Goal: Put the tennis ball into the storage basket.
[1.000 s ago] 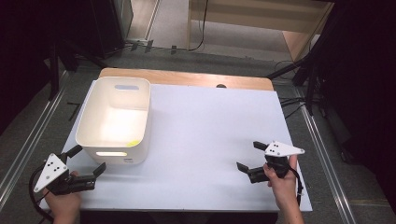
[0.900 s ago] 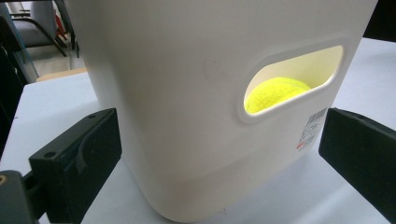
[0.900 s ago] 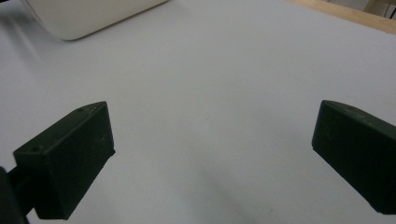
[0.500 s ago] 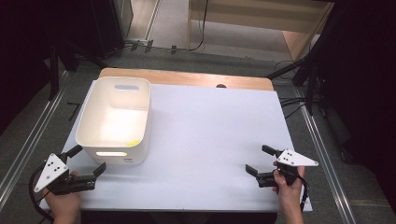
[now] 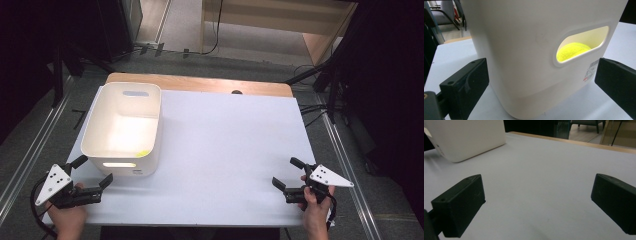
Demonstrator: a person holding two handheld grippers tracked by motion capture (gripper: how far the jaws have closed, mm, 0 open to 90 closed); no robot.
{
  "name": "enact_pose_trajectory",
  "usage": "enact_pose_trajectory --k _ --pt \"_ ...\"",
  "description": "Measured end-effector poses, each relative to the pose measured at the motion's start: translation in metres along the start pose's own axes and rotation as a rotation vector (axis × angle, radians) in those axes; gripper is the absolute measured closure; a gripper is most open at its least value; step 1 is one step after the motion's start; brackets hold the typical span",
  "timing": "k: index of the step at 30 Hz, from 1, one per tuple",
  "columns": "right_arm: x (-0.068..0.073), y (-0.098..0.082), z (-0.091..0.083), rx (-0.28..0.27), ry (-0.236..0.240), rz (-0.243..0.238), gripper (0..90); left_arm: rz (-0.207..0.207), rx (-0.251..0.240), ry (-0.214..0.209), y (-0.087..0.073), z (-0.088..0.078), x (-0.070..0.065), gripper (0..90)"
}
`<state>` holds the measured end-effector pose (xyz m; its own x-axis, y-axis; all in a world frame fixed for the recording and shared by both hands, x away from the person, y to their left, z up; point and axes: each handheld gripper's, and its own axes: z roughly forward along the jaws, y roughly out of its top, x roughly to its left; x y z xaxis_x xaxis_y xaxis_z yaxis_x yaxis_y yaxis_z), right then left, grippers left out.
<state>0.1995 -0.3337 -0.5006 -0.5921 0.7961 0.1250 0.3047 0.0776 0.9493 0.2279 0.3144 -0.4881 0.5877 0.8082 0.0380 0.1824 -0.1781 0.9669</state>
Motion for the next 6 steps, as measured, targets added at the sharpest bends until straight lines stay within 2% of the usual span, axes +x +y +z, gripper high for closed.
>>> enact_pose_trajectory --k 6 --pt "-0.004 -0.0039 -0.0048 -0.015 -0.012 0.019 0.0 -0.003 0.0 0.001 0.0001 0.0002 0.0003 0.0"
